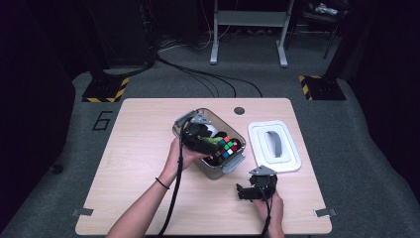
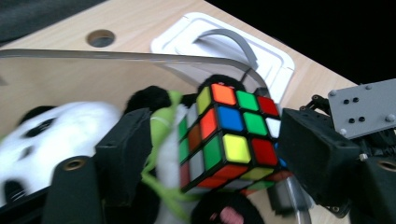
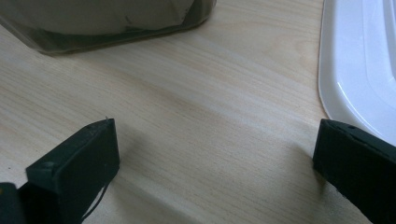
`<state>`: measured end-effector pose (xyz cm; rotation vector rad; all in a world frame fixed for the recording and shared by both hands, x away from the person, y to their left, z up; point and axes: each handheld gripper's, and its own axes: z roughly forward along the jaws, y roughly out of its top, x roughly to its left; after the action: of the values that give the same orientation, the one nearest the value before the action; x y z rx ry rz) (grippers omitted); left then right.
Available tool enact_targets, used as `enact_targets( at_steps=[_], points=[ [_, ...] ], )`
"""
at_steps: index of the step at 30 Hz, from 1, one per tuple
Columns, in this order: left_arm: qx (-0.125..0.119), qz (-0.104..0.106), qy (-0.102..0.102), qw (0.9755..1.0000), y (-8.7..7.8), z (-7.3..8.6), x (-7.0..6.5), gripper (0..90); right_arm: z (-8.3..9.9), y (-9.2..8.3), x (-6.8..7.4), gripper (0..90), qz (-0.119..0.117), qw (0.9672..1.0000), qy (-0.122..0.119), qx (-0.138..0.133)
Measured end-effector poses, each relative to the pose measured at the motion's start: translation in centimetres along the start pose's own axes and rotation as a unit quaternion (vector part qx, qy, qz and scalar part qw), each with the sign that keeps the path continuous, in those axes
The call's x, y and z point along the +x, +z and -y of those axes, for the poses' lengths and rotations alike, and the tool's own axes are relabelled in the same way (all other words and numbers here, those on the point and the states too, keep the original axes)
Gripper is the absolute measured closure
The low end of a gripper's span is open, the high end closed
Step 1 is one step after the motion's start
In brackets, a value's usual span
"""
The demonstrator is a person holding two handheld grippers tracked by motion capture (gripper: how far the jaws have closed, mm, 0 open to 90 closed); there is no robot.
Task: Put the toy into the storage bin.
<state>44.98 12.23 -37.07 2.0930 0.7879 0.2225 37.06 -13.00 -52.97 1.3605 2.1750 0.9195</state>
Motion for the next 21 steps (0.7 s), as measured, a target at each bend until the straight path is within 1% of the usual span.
enact_targets(
  at_steps=[1, 4, 6, 8, 11, 12, 13, 14, 19, 21],
  points=[
    [-0.001, -0.005, -0.002, 1.0, -0.4, 0.1, 0.2, 21.2, 0.0, 0.0, 0.0, 0.0, -0.002, 1.0, 0.001, 0.0],
    [-0.002, -0.017, -0.008, 0.9998, -1.5, 0.7, 1.0, 17.0, 0.0, 0.0, 0.0, 0.0, -0.002, 1.0, 0.001, 0.0],
    [-0.005, -0.029, -0.013, 0.9995, -2.2, 1.4, 1.6, 15.8, 0.0, 0.0, 0.0, 0.0, -0.001, 1.0, 0.001, 0.0],
    [-0.007, -0.032, -0.02, 0.9992, -2.7, 1.9, 2.1, 15.1, 0.0, 0.0, 0.0, 0.0, -0.002, 1.0, 0.001, 0.0],
    [-0.009, -0.045, -0.026, 0.9986, -3.6, 2.8, 3.0, 14.4, 0.0, 0.0, 0.0, 0.0, -0.002, 1.0, 0.0, 0.0],
    [-0.008, -0.049, -0.03, 0.9983, -3.9, 3.1, 3.2, 14.2, 0.0, 0.0, 0.0, 0.0, -0.002, 1.0, 0.0, 0.0],
    [-0.007, -0.055, -0.029, 0.998, -4.1, 3.4, 3.6, 13.9, 0.0, 0.0, 0.0, 0.0, -0.002, 1.0, 0.0, 0.0],
    [-0.007, -0.057, -0.035, 0.9977, -4.3, 3.8, 3.9, 13.6, 0.0, 0.0, 0.0, 0.0, -0.002, 1.0, 0.001, 0.0],
    [-0.003, -0.077, -0.052, 0.9957, -5.2, 5.7, 5.3, 11.3, 0.0, 0.0, 0.0, 0.0, -0.002, 1.0, 0.0, 0.0],
    [-0.001, -0.083, -0.062, 0.9947, -5.4, 6.6, 5.9, 10.3, 0.0, 0.0, 0.0, 0.0, -0.003, 1.0, 0.0, 0.0]
  ],
)
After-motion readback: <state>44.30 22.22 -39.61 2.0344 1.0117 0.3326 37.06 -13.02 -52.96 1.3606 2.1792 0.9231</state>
